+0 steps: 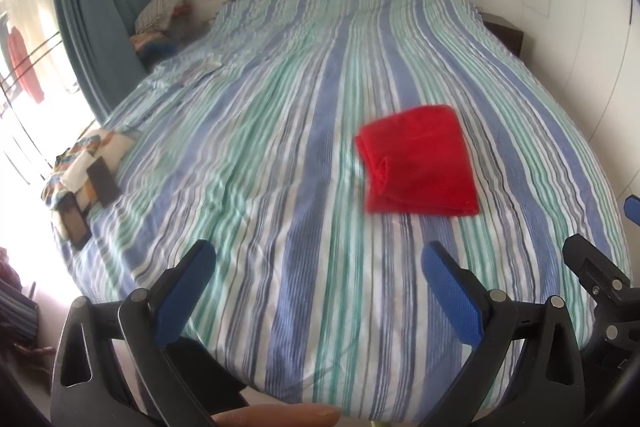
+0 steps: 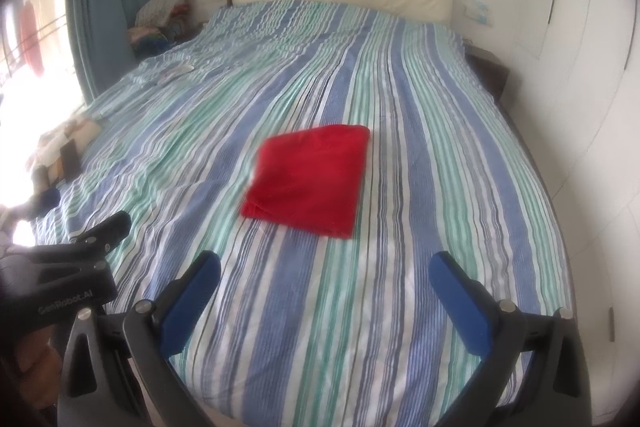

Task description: Fold small clothes

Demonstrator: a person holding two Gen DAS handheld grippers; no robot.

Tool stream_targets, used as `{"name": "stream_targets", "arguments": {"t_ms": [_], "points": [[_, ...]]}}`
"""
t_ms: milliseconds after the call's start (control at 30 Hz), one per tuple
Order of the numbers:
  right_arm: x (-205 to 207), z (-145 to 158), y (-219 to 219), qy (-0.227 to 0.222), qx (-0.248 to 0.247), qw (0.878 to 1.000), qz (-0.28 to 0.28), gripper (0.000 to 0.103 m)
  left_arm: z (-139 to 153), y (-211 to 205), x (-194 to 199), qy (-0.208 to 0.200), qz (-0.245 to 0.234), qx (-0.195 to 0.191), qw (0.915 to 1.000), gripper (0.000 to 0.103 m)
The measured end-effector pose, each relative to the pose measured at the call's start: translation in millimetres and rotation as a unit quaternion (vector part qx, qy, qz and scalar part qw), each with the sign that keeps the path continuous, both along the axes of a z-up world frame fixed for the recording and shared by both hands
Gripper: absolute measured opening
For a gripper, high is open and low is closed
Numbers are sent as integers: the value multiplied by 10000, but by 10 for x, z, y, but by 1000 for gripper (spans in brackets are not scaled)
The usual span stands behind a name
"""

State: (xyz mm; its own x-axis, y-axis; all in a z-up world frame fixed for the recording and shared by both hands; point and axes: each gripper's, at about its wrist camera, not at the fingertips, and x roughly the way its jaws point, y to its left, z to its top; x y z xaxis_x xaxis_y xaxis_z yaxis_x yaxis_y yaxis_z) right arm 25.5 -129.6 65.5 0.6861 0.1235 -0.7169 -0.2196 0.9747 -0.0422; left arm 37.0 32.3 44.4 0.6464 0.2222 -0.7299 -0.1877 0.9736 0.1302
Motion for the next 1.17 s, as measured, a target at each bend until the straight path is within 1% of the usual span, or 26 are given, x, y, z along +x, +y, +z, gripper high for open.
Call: {"name": "stream_targets", "arguments": {"t_ms": [167, 367, 533, 667, 833, 1033, 1167], "points": [[-35, 70, 31, -88, -11, 9999, 49, 102, 21, 5, -1, -10, -1, -31, 10000, 103], [-53, 79, 41, -82, -12, 9999, 63, 102, 24, -5, -8, 5, -20, -39, 10000, 103], [-45, 65, 54, -21, -92, 9999, 59, 102, 30, 10, -14, 20, -47, -136, 9999, 103], [-59, 81, 71, -58, -111, 9999, 75, 102, 43, 24, -8, 0, -42, -137, 9999, 103], [-63, 72, 75, -76, -132, 9999, 79, 102, 58, 30, -32, -51, -49, -265, 9996, 103], [-65, 52, 35, -30, -110, 9999, 39, 102, 64, 2, -44, -109, -54, -204, 9997, 103], [-35, 37, 3, -16, -100, 9999, 25, 102, 71, -34, -56, -144, -92, -96, 9998, 103]]}}
